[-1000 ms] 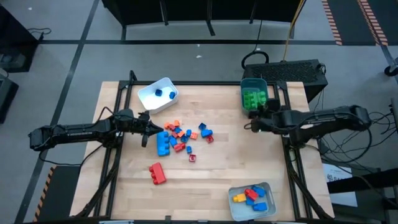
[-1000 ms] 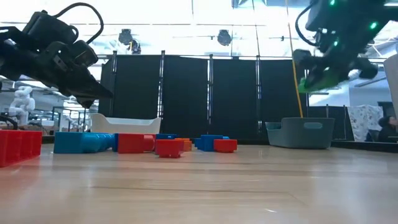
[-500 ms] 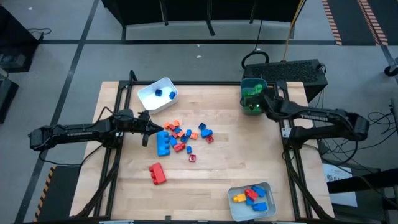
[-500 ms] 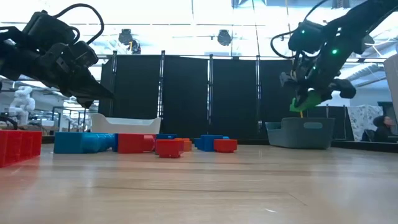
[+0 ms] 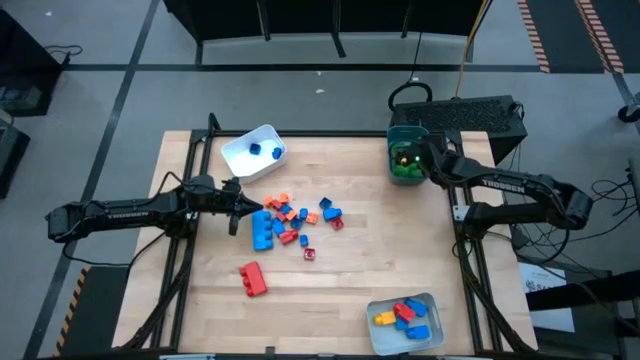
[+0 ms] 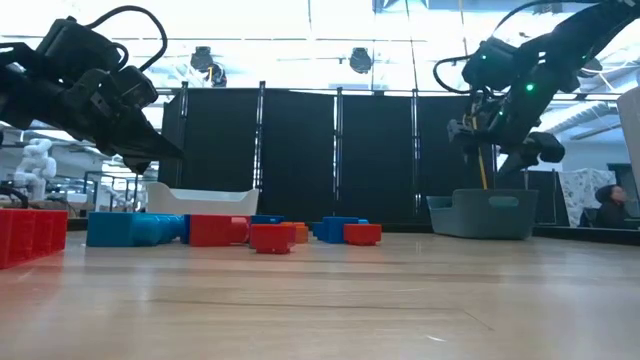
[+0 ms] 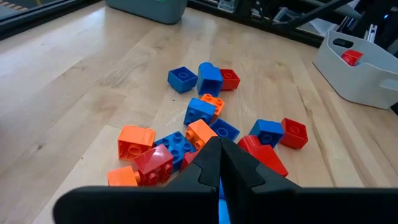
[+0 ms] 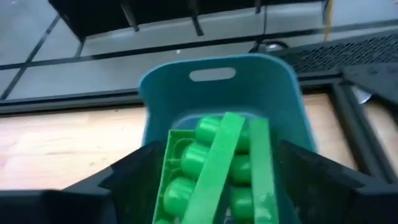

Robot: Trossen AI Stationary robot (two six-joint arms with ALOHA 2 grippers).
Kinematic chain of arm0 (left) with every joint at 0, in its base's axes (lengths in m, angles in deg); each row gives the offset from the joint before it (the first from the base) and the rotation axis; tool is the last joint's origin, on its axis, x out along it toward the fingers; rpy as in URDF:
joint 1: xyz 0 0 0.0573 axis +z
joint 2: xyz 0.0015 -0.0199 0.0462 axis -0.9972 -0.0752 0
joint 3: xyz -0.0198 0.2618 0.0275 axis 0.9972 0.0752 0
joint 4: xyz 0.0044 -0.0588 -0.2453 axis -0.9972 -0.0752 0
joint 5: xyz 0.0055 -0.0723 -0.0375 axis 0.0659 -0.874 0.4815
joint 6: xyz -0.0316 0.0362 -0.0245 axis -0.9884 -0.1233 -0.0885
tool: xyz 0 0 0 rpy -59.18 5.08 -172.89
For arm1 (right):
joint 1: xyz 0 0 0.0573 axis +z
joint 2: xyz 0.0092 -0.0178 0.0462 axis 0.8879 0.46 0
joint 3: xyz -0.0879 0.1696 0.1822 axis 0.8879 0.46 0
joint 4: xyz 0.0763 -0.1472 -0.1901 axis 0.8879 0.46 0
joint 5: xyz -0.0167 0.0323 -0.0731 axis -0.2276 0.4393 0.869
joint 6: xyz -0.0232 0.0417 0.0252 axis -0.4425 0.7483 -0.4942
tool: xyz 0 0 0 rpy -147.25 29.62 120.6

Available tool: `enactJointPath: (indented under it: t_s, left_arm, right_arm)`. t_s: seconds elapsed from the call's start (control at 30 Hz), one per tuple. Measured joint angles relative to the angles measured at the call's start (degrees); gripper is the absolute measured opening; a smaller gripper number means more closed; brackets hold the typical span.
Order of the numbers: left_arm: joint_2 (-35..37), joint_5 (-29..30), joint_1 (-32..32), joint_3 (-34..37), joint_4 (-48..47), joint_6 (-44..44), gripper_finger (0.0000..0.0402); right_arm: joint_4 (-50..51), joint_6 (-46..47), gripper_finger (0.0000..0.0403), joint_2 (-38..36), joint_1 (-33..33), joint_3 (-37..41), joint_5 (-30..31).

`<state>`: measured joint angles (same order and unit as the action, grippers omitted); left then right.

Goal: Sort blocks by size
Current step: Put the large 4 stud red game piece into the blue bin

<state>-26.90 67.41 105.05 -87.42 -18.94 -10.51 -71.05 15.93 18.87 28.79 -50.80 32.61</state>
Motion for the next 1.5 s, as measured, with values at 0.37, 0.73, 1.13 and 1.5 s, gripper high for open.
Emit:
enactJointPath:
  t_s: [0.37, 0.73, 1.13, 1.5]
  left_arm:
    - [0.02, 0.0, 0.01, 0.0, -0.13, 0.02, 0.0011]
    - [0.01, 0.04, 0.01, 0.0, -0.23, -0.07, 0.0011]
    - [0.01, 0.07, 0.0, 0.0, -0.39, -0.11, 0.0011]
    - [0.02, -0.02, 0.0, 0.0, -0.61, -4.63, 0.0011]
  right_arm:
    - [-20.68, -12.03, 0.0266, 0.65, 8.97, -10.18, -30.27]
    - [-23.34, -8.3, 0.0258, 28.64, 37.41, -22.29, -17.19]
    - [-24.91, -10.18, 0.0258, 64.64, 49.87, -58.45, -7.79]
    - [-15.61, -11.83, 0.0258, 88.73, 53.13, -91.57, 3.28]
